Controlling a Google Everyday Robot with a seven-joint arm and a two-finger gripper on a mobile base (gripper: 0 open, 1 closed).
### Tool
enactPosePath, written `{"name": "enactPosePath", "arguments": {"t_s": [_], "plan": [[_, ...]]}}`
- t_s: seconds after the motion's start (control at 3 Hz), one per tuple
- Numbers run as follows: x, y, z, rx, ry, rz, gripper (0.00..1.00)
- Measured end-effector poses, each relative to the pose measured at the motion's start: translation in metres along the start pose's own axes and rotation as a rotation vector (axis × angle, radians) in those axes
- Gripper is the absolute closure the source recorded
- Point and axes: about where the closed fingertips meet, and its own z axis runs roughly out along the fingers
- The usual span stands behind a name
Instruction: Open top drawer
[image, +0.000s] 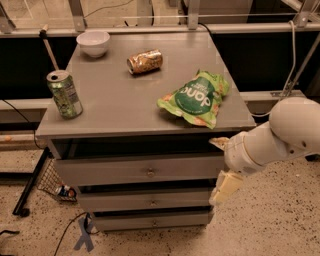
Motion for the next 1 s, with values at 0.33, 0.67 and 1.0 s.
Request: {"name": "enactPosePath", "arguments": {"t_s": [0.33,0.67,1.0], "plan": [[0.005,-0.010,0.016,0.000,0.011,-0.014,0.00],[0.012,-0.019,0.031,0.003,0.013,-0.015,0.00],[0.016,-0.025,0.044,0.020,0.018,-0.017,0.00]]}}
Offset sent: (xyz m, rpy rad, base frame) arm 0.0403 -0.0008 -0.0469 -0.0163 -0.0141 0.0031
